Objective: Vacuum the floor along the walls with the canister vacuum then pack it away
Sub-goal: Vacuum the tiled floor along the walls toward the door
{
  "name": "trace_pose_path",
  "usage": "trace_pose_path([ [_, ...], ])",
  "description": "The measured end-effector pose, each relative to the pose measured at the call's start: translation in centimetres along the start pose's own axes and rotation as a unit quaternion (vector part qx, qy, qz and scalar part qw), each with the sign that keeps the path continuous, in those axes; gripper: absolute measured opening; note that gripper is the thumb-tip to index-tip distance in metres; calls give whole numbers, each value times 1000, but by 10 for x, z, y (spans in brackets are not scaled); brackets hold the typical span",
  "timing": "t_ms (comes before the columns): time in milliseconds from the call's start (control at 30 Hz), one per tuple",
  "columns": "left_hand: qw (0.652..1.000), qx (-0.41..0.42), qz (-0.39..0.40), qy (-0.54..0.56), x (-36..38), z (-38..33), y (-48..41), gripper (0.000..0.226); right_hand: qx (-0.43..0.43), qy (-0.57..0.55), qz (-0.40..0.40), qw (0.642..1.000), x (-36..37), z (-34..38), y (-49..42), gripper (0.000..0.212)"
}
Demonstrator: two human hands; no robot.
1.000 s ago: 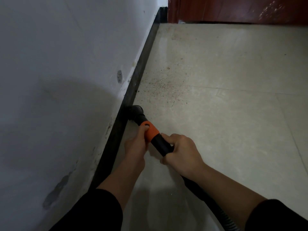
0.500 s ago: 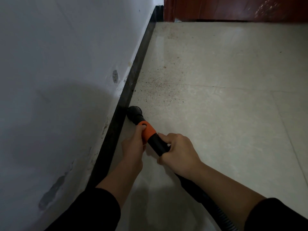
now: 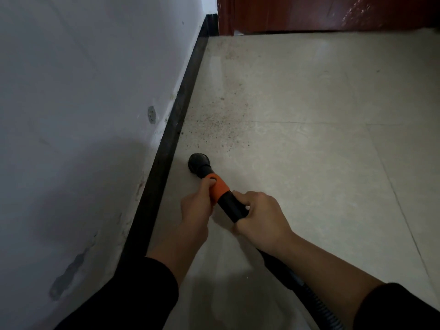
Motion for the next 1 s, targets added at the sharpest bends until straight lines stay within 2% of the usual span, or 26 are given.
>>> trace_pose_path([
  [233, 1000, 1, 1, -10, 11, 5, 6, 31, 12, -4, -16, 1000, -8, -8, 7, 44],
  [400, 999, 4, -9, -39, 0, 1, 10, 41, 6, -34, 22, 999, -8, -5, 11, 43],
  [600, 997, 1, -8, -72, -15, -3, 10, 39, -5, -60, 48, 997, -4, 3, 12, 46],
  [800, 998, -4, -1, -66, -5, -3, 12, 39, 6, -52, 38, 998, -8, -4, 12, 44],
  [1000, 998, -7, 9, -59, 27, -5, 16, 28, 26, -51, 9, 998, -19, -22, 6, 40],
])
Point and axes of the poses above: each hand's wrist, its own y-axis away from the middle knuckle, its own x-axis out of the palm, z = x × y, the point moved 7 cm from there along -y, towards the middle knuckle, and after that the axes turned 13 degrees about y, right-handed, at the moved point
